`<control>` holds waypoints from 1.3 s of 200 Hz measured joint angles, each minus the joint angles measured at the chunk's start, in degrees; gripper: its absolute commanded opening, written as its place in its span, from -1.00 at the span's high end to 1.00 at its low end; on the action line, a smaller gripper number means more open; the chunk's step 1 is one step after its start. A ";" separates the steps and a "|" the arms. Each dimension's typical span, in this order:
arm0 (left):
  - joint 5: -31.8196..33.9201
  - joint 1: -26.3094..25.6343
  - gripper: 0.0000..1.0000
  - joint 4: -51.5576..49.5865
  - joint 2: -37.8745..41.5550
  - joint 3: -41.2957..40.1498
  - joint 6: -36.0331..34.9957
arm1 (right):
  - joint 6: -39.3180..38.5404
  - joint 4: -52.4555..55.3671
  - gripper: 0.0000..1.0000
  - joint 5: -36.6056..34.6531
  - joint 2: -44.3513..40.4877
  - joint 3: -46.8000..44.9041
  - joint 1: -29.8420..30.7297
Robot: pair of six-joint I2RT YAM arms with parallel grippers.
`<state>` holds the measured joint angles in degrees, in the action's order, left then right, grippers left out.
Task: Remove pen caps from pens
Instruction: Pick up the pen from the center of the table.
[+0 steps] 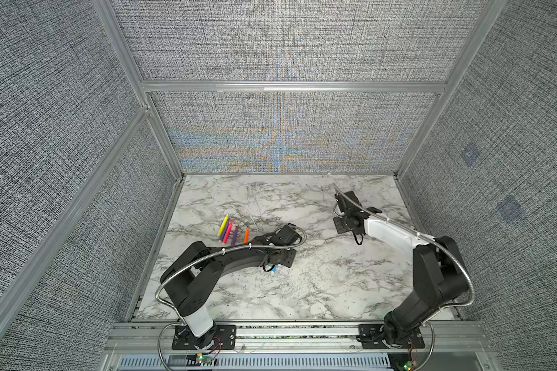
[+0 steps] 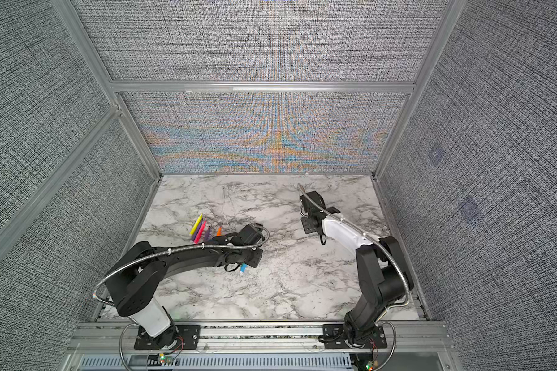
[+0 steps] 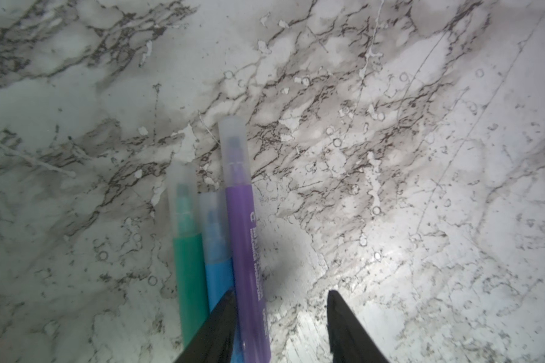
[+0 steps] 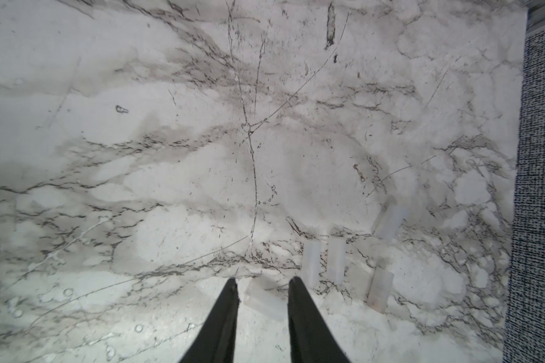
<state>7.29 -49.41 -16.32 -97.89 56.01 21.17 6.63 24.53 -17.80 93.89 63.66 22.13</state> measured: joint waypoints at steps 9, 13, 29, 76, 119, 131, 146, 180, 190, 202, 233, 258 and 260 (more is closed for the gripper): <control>0.00 0.00 0.04 0.02 -0.37 0.02 0.00 | 0.02 -0.07 0.38 0.09 -0.70 -0.26 0.00; 0.02 0.00 0.04 0.02 -0.48 0.00 0.02 | 0.07 -0.09 0.38 0.11 -0.96 -0.37 0.02; 0.11 0.00 0.05 0.04 -0.92 0.00 0.22 | 0.17 -0.13 0.38 0.37 -1.51 -0.70 0.04; 0.20 0.00 0.06 0.04 -2.45 -0.09 0.46 | 0.42 -0.11 0.39 0.94 -2.01 -1.18 0.44; 0.46 0.00 0.19 -0.33 -4.39 1.36 0.90 | 0.42 -0.17 0.42 1.20 -2.56 -1.29 0.87; 0.68 0.00 0.31 -0.31 -5.03 1.99 0.90 | 0.42 -0.17 0.43 1.31 -2.78 -1.27 0.90; 0.92 0.00 0.44 -0.28 -5.68 2.62 0.90 | 0.42 -0.15 0.45 1.33 -3.17 -1.25 0.96; 1.84 0.00 0.70 0.28 -6.82 3.41 1.11 | 0.42 -0.46 0.46 1.36 -4.74 -1.40 1.09; 1.97 0.00 0.74 0.81 -6.99 3.37 1.18 | 0.42 -0.63 0.46 1.36 -5.16 -1.49 1.14; 2.08 0.00 0.80 1.90 -7.34 3.23 1.22 | 0.42 -0.98 0.46 1.36 -5.42 -1.66 1.18; 2.03 -0.04 0.91 5.11 -9.05 3.74 1.14 | 0.42 -1.40 0.46 1.40 -5.64 -1.81 1.18; 1.81 -0.02 0.92 8.41 -8.39 2.23 1.14 | 0.70 -1.66 0.47 1.90 -6.99 -2.47 1.31; 1.68 -0.02 0.93 8.74 -8.15 1.90 1.16 | 0.74 -1.70 0.47 2.14 -7.28 -2.62 1.33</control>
<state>8.97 -49.43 -7.57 -106.04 57.91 22.33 7.38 22.83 -15.66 86.61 61.04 23.46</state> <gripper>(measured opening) 0.139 0.267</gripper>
